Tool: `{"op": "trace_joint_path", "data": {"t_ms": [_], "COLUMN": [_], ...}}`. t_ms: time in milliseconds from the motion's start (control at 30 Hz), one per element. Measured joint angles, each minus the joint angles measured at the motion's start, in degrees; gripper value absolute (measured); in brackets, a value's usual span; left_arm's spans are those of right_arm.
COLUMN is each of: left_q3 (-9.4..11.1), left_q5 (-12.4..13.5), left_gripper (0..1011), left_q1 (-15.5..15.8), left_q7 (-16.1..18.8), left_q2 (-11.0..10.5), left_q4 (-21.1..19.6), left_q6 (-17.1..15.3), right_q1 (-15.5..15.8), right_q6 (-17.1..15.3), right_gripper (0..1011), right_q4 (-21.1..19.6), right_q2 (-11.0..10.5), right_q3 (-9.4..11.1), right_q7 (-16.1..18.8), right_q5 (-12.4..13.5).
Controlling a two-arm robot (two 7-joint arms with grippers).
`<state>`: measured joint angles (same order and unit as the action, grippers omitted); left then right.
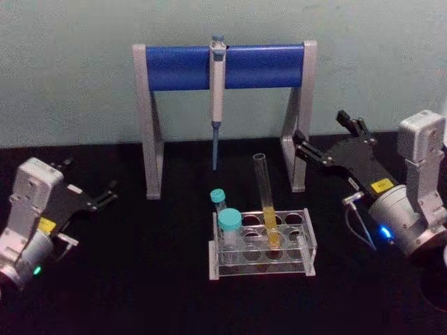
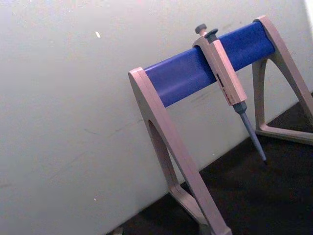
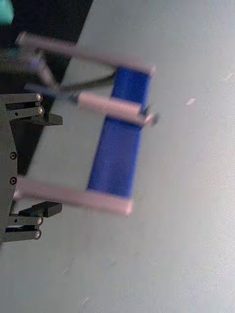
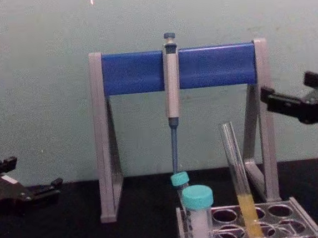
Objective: Pick up the test tube from the test tube rack, shake it, then place it back into the test tube rack.
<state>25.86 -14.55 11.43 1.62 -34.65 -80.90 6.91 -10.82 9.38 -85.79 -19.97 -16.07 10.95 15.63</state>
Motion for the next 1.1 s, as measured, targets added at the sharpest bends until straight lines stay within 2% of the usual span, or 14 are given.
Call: {"op": "trace_joint_path", "data": {"t_ms": [200,367,533,1100], "left_q3": [0.0,0.0,0.0,0.0], "left_q5": [0.0,0.0,0.0,0.0], "left_gripper": [1001,1001,1001,1001], "left_q1": [0.0,0.0,0.0,0.0], "left_q7": [0.0,0.0,0.0,0.0], "left_q2": [0.0,0.0,0.0,0.0], "left_q4": [0.0,0.0,0.0,0.0], "left_q6": [0.0,0.0,0.0,0.0], "right_q1": [-0.1,-0.8,-1.3,-1.5], "right_q6": [-5.5,-8.4,-10.6,-11.0], "right_gripper": [1000,1000,1000,1000], "right_q4": [2.5,5.7,8.2,8.8], "right_q2": [2.1,3.4,4.5,4.8], "right_q3": [0.5,0.6,0.9,1.2], "right_q7": [-5.9,-8.2,-8.7,-8.2], "right_q5": [-4.1,-6.0,-7.1,-7.4]}}
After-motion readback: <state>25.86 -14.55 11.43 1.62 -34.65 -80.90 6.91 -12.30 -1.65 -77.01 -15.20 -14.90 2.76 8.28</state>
